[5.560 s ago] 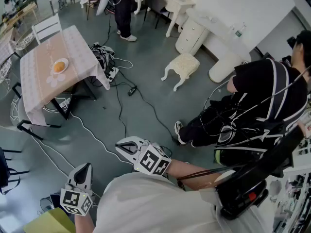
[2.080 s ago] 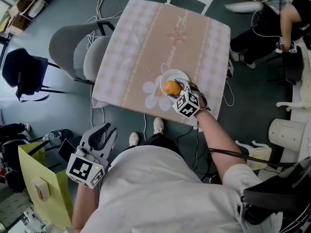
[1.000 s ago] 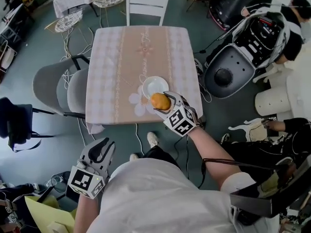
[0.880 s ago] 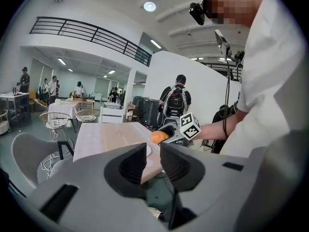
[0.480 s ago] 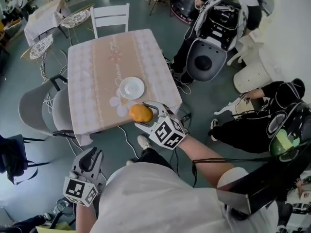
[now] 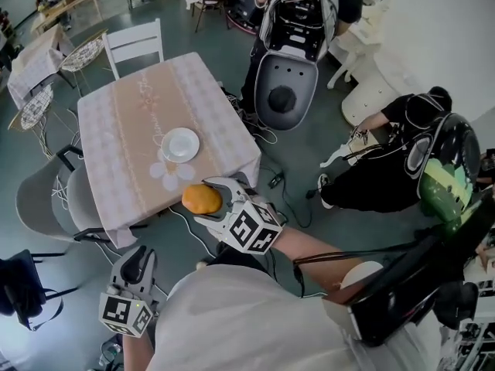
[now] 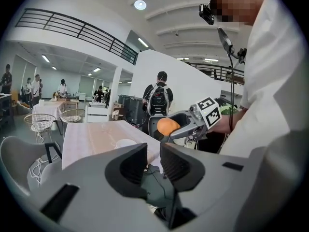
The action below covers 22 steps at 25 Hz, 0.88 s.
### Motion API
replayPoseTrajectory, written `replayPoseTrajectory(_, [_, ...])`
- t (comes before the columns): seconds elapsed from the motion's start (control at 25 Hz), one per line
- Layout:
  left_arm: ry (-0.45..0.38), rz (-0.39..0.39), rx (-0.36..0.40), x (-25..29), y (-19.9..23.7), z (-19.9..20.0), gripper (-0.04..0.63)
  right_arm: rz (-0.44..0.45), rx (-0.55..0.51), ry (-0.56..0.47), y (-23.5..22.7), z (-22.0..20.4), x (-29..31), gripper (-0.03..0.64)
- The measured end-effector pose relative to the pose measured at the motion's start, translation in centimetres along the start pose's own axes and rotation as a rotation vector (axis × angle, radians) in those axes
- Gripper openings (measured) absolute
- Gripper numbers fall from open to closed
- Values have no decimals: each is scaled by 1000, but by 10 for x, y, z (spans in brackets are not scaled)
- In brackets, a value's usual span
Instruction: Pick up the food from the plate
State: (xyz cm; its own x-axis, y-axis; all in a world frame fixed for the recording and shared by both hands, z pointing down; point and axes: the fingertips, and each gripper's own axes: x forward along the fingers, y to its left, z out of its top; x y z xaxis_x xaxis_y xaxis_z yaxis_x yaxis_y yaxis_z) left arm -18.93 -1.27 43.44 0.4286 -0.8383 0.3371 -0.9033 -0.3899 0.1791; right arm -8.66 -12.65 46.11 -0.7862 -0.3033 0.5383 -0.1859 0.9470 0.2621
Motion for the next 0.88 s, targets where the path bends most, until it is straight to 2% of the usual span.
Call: replayPoseTrajectory(0.88, [12, -20, 3, -12, -4, -14, 87, 5, -2, -18, 31, 17, -12, 347])
